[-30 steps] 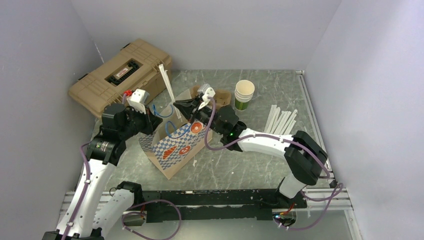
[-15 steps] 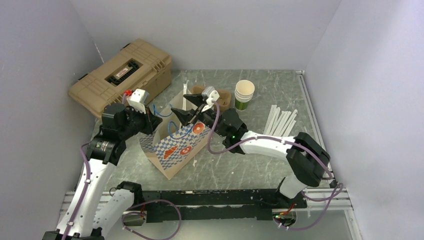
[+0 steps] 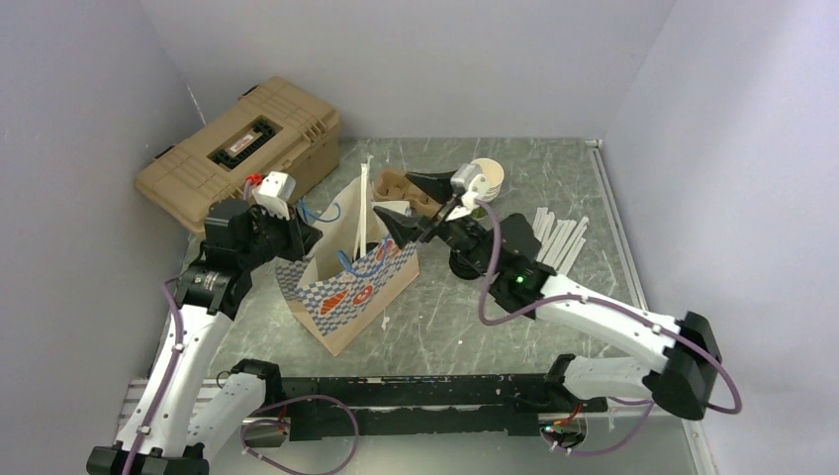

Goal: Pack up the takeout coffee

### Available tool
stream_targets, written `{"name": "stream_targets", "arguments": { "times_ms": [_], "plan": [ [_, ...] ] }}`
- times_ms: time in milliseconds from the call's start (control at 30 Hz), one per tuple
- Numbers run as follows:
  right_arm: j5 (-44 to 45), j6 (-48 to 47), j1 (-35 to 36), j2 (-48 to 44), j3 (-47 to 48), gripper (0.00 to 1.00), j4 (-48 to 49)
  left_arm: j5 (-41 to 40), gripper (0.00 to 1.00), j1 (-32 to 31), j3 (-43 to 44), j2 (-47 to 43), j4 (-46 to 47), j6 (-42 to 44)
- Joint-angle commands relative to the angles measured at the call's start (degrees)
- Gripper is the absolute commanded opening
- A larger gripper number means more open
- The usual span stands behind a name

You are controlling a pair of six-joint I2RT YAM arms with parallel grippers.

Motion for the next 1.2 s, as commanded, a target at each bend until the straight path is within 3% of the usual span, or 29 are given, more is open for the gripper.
{"name": "stream_targets", "arguments": {
  "times_ms": [0,233,267,300,333,600,767,900,967,1167],
  "plan": [
    [2.5,-3.4,0.1,-6.7,-1.8,0.91,-6.6,0.9,0.21,0.3,2.5,-0.1,2.4,-1.0],
    [3.2,-3.5,0.1,-12.2,-3.4,0.96,-11.7,-0.8,0.36,0.3,8.1,-0.4,-0.7,-0.5],
    [3.3,-3.4,0.1,-13.0,-4.2,0.96,-11.8,-0.8,0.46,0.3,9.2,-0.3,-1.5,-0.3],
    [3.6,-3.3,0.1,-13.6,-4.5,0.97,-12.0,-0.4,0.79,0.3,10.3,-0.2,-2.1,-0.1],
    [3.8,-3.1,0.1,-14.1,-5.0,0.98,-12.3,-0.3,0.97,0.3,11.4,-0.1,-2.6,0.0],
    [4.5,-2.2,0.0,-18.2,-4.6,0.99,-20.1,0.9,0.99,0.3,20.7,1.4,-9.6,1.5],
    [10.1,3.3,0.0,-18.5,1.8,1.00,-34.5,0.1,0.99,0.3,25.9,2.0,-14.5,3.2],
    [14.0,7.3,0.0,-19.5,6.6,1.00,-48.2,-8.8,0.99,0.3,31.8,2.3,-20.1,1.2],
    [16.0,9.0,0.0,-21.2,6.9,1.00,-52.7,-8.9,1.00,0.3,34.7,2.8,-23.2,2.2],
    [26.7,18.0,0.0,-28.0,5.7,1.00,-65.3,-10.4,0.99,0.3,32.8,-1.8,-23.6,0.2]
  ]
}}
